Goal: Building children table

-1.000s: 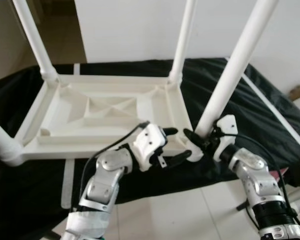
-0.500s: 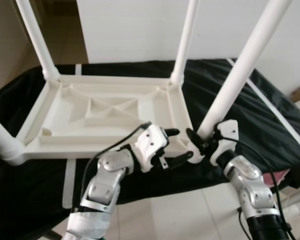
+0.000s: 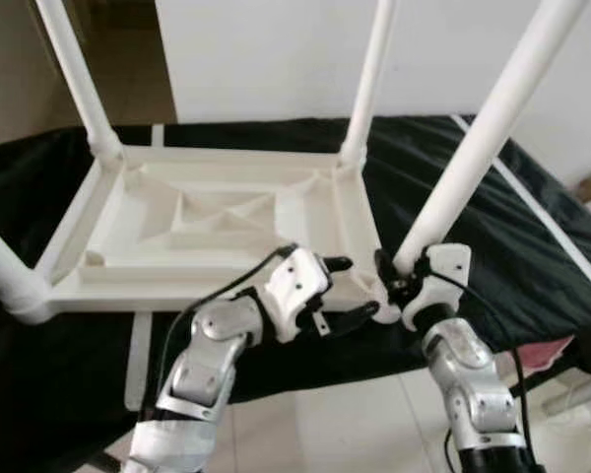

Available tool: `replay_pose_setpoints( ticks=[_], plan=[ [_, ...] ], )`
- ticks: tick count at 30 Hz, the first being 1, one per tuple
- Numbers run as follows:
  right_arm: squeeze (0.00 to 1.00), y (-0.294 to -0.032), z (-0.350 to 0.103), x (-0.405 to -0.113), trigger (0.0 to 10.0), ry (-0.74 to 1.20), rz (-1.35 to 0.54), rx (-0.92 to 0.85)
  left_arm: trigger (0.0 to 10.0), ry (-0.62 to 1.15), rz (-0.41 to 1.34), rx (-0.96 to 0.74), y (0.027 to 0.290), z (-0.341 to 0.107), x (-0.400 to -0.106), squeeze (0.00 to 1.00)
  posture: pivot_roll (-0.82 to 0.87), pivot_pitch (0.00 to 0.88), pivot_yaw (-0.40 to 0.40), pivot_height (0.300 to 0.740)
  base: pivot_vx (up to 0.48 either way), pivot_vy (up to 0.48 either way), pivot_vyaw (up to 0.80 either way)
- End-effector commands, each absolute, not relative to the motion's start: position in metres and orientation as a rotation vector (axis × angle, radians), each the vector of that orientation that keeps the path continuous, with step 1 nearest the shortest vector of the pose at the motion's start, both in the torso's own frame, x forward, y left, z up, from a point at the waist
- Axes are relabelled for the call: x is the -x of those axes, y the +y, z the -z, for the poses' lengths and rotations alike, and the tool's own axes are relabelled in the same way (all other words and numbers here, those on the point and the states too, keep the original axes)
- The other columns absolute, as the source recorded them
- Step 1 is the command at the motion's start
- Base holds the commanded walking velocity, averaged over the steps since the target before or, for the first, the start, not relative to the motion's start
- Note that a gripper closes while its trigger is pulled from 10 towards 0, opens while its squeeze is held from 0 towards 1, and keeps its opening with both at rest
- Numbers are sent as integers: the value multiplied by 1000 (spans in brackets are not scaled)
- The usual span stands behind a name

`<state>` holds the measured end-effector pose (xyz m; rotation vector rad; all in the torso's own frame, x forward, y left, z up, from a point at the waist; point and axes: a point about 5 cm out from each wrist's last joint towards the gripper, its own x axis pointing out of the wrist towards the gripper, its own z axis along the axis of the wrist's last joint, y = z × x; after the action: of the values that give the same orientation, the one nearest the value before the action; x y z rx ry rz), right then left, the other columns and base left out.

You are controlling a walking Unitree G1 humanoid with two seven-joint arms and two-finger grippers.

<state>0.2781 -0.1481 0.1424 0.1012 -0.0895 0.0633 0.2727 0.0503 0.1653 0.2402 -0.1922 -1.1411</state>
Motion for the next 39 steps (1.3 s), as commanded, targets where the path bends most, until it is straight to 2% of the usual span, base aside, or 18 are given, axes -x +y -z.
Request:
replay_pose_setpoints(
  ticks=[1, 5, 8, 23, 24, 26, 27, 37, 38, 39],
  plan=[
    [0, -156, -132, -273, 10000, -44, 41, -128, 10000, -193, 1058, -213, 52, -165, -274, 0, -22, 62, -54, 740, 0, 0, 0],
    [0, -149, -126, -268, 10000, -18, 165, -142, 10000, -193, 1053, -215, 52, -166, -275, 0, -17, 60, -54, 740, 0, 0, 0],
    [0, -140, -128, -267, 10000, -31, 150, -138, 10000, -197, 1046, -208, 52, -167, -276, 0, -22, 61, -44, 740, 0, 0, 0],
    [0, -139, -133, -268, 10000, -38, 130, -135, 10000, -183, 1038, -205, 54, -164, -273, 0, -8, 55, -48, 740, 0, 0, 0],
    [529, -140, -134, -269, 10000, -44, 126, -125, 10000, -183, 1037, -205, 54, -163, -273, 0, -8, 55, -50, 740, 0, 0, 0],
    [529, -140, -134, -269, 10000, -44, 126, -125, 10000, -183, 1037, -205, 54, -163, -273, 0, -8, 55, -50, 740, 0, 0, 0],
    [1000, -143, -135, -270, 10000, -51, 123, -113, 10000, -186, 1034, -206, 54, -164, -274, 0, -5, 51, -55, 740, 0, 0, 0],
    [1000, -151, -139, -281, 10000, -70, 53, -89, 10000, -205, 997, -204, 53, -167, -280, 0, -12, 41, -83, 740, 0, 0, 0],
    [0, -149, -139, -282, 10000, -70, 15, -85, 10000, -206, 995, -199, 51, -167, -281, 0, -15, 39, -85, 740, 0, 0, 0],
    [0, -149, -139, -282, 10000, -70, 15, -85, 10000, -206, 995, -199, 51, -167, -281, 0, -15, 39, -85, 740, 0, 0, 0]
  ],
)
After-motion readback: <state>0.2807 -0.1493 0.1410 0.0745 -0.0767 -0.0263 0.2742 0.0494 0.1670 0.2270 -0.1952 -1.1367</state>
